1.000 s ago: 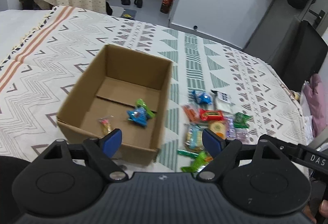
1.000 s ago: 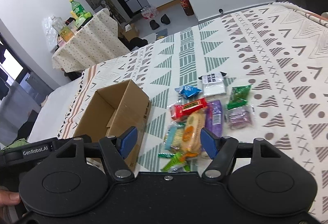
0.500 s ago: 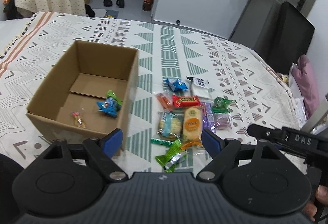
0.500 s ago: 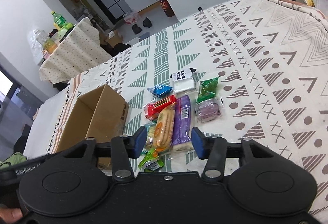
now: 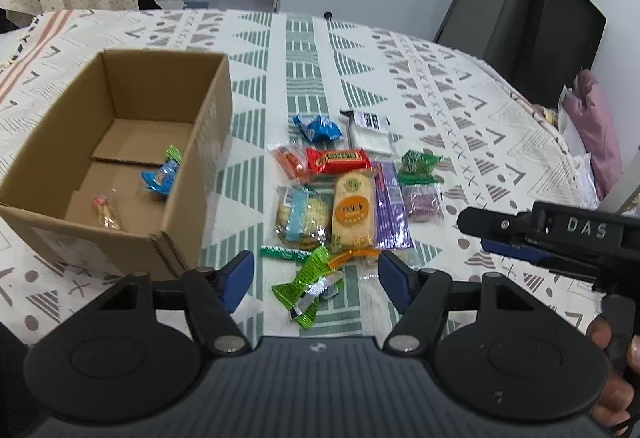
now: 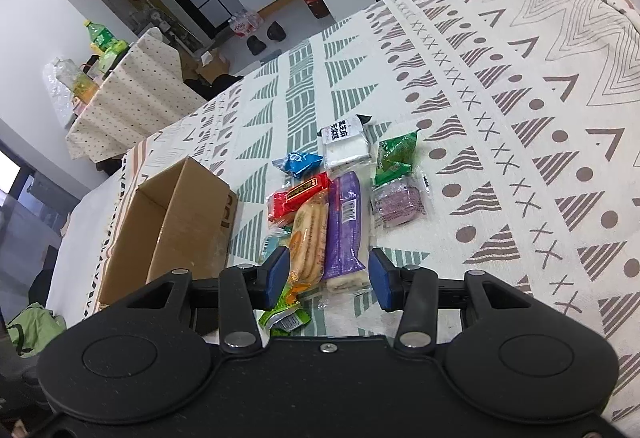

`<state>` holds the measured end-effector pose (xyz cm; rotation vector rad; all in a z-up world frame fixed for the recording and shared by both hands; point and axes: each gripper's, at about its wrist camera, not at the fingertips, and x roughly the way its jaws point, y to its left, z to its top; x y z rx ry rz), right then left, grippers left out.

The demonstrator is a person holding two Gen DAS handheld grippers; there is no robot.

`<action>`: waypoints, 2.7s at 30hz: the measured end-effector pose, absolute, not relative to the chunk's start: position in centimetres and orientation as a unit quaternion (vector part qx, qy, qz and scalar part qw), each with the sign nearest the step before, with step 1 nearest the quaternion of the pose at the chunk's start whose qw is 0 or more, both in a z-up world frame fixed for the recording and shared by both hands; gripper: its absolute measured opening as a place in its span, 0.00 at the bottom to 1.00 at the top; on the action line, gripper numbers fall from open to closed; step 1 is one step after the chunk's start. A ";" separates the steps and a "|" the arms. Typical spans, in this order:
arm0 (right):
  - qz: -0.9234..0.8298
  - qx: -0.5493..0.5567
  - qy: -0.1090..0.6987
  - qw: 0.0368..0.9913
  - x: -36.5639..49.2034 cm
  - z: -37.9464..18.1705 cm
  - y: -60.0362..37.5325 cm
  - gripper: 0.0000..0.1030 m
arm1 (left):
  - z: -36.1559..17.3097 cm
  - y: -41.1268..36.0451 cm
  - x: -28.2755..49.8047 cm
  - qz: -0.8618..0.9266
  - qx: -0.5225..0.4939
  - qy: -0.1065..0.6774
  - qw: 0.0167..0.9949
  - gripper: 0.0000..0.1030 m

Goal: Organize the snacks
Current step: 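Grasp the green candy with the left gripper while the right grasps the purple bar, then lift both snacks over the cardboard box and open both grippers to release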

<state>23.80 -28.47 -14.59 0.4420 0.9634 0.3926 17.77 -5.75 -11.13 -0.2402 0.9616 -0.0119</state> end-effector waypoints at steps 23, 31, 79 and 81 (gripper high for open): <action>0.166 0.181 0.518 0.819 28.1 -19.1 -25.9 0.39 | -18.7 -6.0 21.7 -0.013 -0.110 0.530 0.841 0.57; 0.164 0.167 0.533 0.813 29.3 -20.6 -24.5 0.39 | -19.1 -6.6 22.2 -0.023 -0.095 0.533 0.841 0.49; 0.267 0.232 0.409 0.841 26.3 -14.5 -24.9 0.20 | -6.8 -3.0 17.2 0.063 -0.108 0.415 0.901 0.26; 0.271 0.234 0.404 0.842 26.3 -14.3 -24.7 0.20 | -6.4 -2.6 17.2 0.066 -0.111 0.410 0.903 0.26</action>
